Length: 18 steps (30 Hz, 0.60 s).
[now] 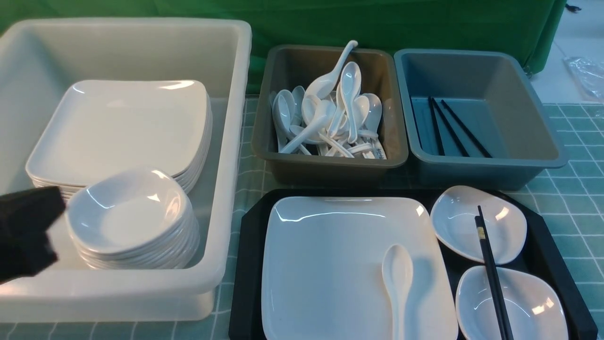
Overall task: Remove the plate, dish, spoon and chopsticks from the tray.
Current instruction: Use the right arm to grab a pair of chopsticks from the plate
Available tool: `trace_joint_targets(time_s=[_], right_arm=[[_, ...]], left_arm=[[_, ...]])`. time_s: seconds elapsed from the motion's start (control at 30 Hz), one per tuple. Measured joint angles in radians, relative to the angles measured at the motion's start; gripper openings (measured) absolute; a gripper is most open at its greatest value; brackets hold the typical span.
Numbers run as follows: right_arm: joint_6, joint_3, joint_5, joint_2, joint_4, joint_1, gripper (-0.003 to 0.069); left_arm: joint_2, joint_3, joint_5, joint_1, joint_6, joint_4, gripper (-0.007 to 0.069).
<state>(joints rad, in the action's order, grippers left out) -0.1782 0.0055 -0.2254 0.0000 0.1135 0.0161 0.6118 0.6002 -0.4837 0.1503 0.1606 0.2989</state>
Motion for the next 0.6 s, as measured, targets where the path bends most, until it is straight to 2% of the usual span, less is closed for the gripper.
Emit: trace_joint_targets(time_s=[0.1, 0.2, 0.27, 0.5, 0.6], right_arm=[[0.0, 0.0, 0.018, 0.0, 0.0, 0.0, 0.0242], [0.011, 0.0, 0.048, 0.0, 0.006, 0.0, 0.0242], [0.063, 0.0, 0.071, 0.0, 0.021, 0.0, 0.0242], [0.48, 0.0, 0.249, 0.0, 0.039, 0.0, 0.0242], [0.539, -0.001, 0.309, 0.001, 0.04, 0.003, 0.0235]], left_arm=[[0.126, 0.056, -0.017, 0.098, 0.082, 0.012, 0.0017], [0.197, 0.072, 0.01, 0.141, 0.115, 0.02, 0.0017], [0.235, 0.072, 0.015, 0.149, 0.121, 0.039, 0.0017], [0.277, 0.072, 0.022, 0.149, 0.124, 0.064, 0.0017], [0.277, 0.072, 0.024, 0.149, 0.128, 0.07, 0.0017]])
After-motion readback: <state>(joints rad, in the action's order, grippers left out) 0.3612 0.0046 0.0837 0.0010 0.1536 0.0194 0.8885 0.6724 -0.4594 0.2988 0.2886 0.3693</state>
